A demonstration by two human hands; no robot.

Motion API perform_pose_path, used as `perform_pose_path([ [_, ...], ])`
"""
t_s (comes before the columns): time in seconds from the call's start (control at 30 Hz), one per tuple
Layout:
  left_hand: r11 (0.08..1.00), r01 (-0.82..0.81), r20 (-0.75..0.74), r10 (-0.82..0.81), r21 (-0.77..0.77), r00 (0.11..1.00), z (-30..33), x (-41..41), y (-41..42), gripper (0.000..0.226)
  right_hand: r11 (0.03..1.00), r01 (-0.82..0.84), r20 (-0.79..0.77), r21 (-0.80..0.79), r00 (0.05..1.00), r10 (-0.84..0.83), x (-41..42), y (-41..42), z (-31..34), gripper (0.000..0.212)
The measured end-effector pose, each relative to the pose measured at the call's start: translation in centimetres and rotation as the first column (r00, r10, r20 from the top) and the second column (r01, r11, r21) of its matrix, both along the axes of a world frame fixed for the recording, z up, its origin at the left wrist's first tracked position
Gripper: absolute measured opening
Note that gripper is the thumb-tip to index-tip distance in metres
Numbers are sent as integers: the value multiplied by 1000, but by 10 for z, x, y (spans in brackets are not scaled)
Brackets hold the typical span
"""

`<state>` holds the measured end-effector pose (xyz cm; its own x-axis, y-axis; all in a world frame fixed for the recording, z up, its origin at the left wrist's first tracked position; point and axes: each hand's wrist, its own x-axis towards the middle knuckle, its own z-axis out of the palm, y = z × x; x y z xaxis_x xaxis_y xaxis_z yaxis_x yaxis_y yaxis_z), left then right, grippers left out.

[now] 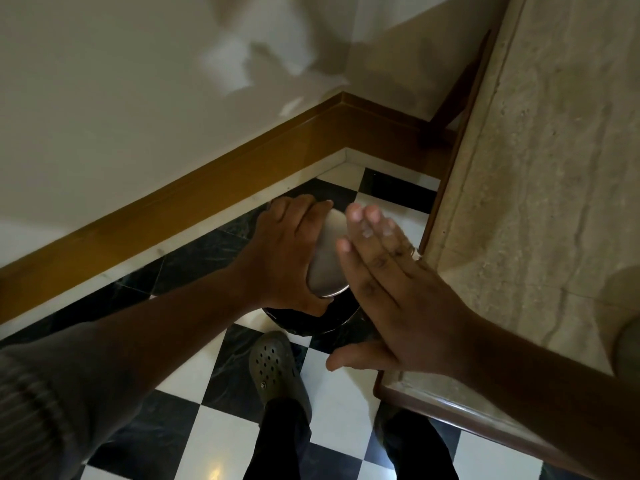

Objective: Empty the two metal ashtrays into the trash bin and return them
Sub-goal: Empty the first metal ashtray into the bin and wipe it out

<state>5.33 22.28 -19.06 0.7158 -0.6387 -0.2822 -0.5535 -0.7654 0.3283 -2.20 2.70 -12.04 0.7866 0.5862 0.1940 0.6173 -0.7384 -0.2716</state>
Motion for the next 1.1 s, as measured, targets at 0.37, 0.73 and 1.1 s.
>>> perform_pose_path([
  [0.37,998,-50,-70,47,-41,996,-4,-14,15,122,982,-81,-367,-171,930,13,-9,14,-19,123],
  [0.73,997,-40,-64,35,-67,997,-17,-20,25,129,946,-170,-501,-275,865,10,-15,20,-44,120],
  [1.1,832,-495,-606,264,-252,750,34,5,15,105,1000,-27,-299,0,954,26,9,-9,-33,52],
])
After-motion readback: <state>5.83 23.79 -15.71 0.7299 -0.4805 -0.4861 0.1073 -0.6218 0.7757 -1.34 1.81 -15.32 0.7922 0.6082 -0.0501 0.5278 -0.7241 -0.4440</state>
